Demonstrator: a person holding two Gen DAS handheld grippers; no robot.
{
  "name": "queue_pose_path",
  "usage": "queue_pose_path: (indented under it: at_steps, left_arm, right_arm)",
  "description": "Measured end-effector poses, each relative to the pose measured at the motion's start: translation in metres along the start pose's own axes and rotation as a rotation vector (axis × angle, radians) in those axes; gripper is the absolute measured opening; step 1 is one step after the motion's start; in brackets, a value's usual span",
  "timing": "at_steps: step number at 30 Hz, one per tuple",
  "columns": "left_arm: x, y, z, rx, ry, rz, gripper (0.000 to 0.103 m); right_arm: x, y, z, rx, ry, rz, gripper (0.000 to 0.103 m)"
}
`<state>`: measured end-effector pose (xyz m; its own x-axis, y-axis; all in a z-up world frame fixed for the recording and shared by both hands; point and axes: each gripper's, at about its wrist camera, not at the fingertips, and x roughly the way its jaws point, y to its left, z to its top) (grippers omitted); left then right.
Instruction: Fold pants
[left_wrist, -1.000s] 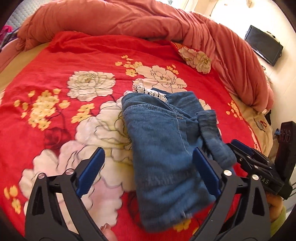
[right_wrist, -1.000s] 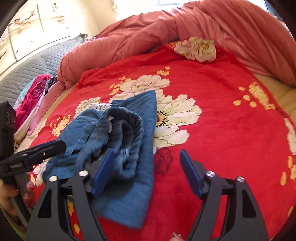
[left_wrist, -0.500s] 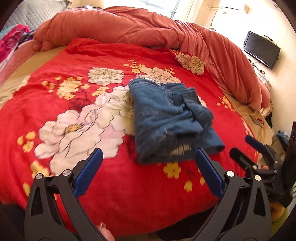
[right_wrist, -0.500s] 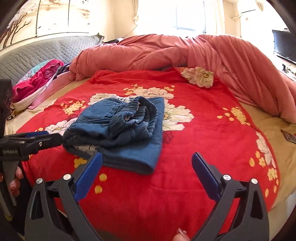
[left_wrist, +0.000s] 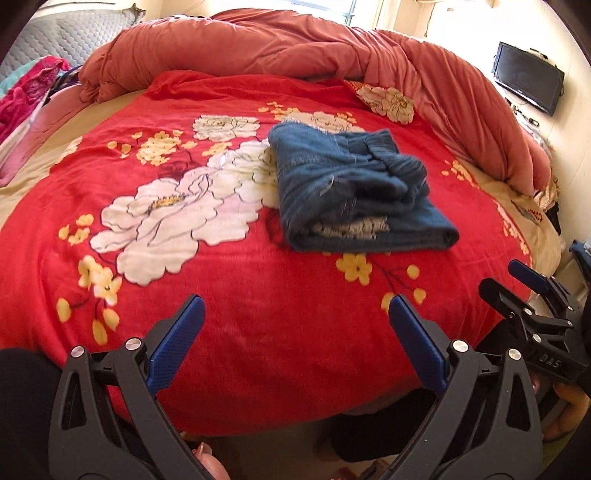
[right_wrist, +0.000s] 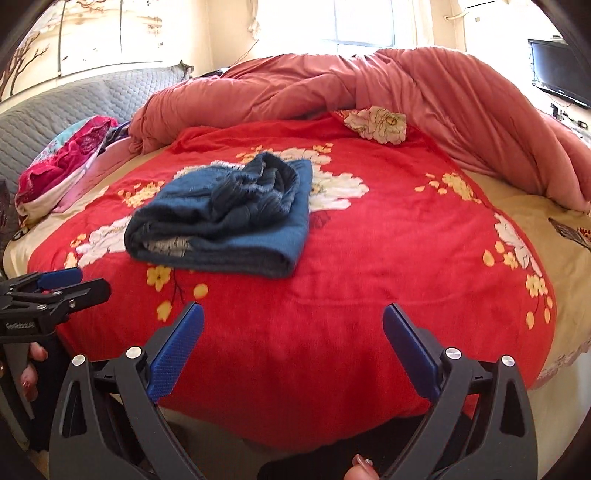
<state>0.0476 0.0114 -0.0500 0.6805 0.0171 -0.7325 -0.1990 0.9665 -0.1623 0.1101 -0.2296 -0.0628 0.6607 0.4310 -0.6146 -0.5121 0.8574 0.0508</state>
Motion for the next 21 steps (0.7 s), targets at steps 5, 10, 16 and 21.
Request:
queue_pose_path:
  at_steps: [5, 10, 16, 21]
  left_arm:
    - [0.0064, 0.0026, -0.0016, -0.010, 0.013, 0.010, 0.094]
    - [0.0090, 0.0056, -0.0008, -0.021, 0.013, 0.001, 0.094]
    - [0.0094, 0.0055, 0.0001, -0.026, 0.012, -0.002, 0.094]
    - [0.0088, 0.0053, 0.0005, -0.027, 0.010, -0.008, 0.094]
  right_arm:
    - [-0.0004, -0.0006, -0.0037, 0.007, 0.003, -0.012, 0.097]
    - [-0.0014, -0.0019, 0.0011, 0.015, -0.008, -0.013, 0.097]
    - [-0.0011, -0.0012, 0.0019, 0.018, -0.005, -0.017, 0.097]
    - [0.0002, -0.0034, 0.0034, 0.021, -0.005, -0.016, 0.097]
